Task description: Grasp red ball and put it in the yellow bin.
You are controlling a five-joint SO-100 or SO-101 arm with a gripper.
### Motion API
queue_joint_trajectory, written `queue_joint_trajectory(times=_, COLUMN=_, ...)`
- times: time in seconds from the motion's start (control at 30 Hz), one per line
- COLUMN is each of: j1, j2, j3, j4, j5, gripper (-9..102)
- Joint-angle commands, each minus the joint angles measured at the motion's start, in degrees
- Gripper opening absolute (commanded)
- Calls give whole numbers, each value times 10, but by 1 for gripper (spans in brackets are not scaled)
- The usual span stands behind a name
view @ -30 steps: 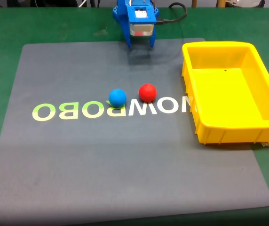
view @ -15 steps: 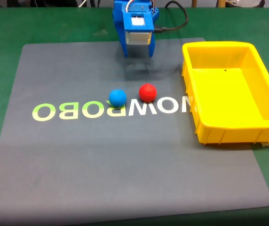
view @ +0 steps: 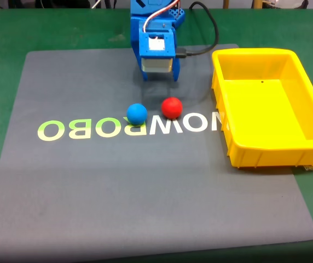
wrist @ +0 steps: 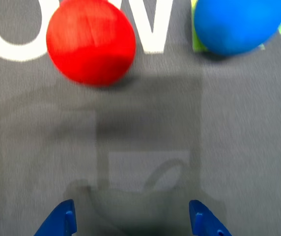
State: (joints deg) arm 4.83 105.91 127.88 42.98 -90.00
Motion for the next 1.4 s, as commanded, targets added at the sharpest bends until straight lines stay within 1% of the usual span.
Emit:
queue_joint_trajectory(times=0.0, j1=-6, j2=-19, j3=-54, j4=-19, j5=8, gripper=28)
queue_joint_trajectory(times=0.57, j1=-28, j2=-143, j3=-165, j4=-31, j5=20, gripper=28)
queue_joint_trajectory(times=1.37, j1=-40, j2=-243, j3=-262, j4=-31, j5=29, gripper=30)
